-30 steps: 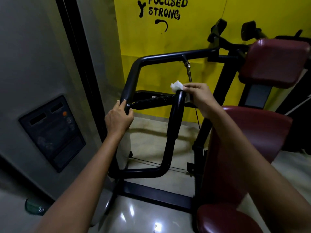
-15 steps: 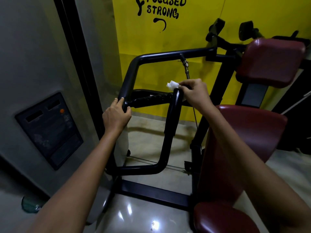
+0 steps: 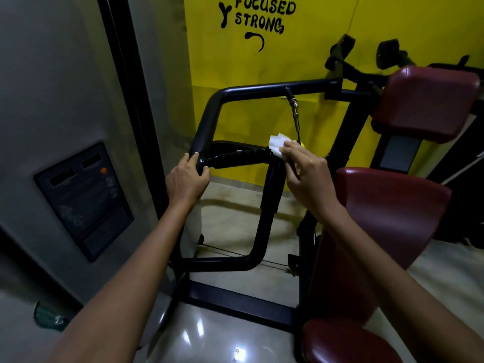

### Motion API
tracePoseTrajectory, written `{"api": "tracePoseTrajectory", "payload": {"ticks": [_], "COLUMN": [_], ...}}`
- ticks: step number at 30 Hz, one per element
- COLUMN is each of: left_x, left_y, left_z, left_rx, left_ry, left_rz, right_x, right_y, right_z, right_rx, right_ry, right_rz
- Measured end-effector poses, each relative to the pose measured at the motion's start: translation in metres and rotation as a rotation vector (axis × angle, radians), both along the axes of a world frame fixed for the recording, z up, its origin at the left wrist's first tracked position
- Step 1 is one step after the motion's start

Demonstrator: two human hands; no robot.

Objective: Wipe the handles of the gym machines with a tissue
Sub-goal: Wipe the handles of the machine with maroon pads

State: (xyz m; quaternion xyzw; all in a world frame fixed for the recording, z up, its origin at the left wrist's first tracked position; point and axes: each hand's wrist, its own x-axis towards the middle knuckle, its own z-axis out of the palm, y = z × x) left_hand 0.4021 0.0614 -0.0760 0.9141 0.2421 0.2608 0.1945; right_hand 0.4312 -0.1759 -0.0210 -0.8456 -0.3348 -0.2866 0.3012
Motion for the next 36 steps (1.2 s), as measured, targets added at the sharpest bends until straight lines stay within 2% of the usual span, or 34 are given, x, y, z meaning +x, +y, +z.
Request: {"api": "tracePoseTrajectory", "payload": {"ticks": [5, 8, 11, 14, 19, 24, 29, 33, 36], "left_x": [-0.001, -0.001, -0.001, 0.000, 0.001, 0.002, 0.003, 0.004, 0.003], "left_y": [0.000, -0.001, 0.000, 0.001, 0.002, 0.004, 0.002, 0.004, 0.003], "left_z": [-0.001, -0.001, 0.000, -0.001, -0.002, -0.003, -0.004, -0.003, -0.003], "left_rx": [-0.008, -0.018, -0.012, -0.016, -0.016, -0.009, -0.009, 0.005, 0.007], "left_ry": [-0.003, -0.010, -0.010, -0.018, -0.041, -0.028, -0.028, -0.023, -0.025], "left_rz": [0.000, -0.004, -0.005, -0.003, -0.013, -0.003, 0.003, 0.004, 0.003], "right_x": [-0.007, -0.017, -0.012, -0.009, -0.013, -0.004, -0.021, -0.013, -0.019], "right_y": [0.018, 0.003, 0.002, 0.011, -0.002, 0.011, -0.004, -0.002, 0.007], "right_z": [-0.005, -0.012, -0.006, 0.002, -0.009, -0.002, -0.015, -0.006, -0.009], "right_rx": [-0.111, -0.157, -0.259, -0.331, -0.265, -0.189, -0.181, -0.064, -0.097], "right_ry": [0.043, -0.038, -0.136, -0.081, -0.012, 0.043, 0.045, 0.111, 0.145], "right_rz": [0.007, 0.018, -0.064, -0.044, 0.107, 0.030, 0.085, 0.016, 0.035]}}
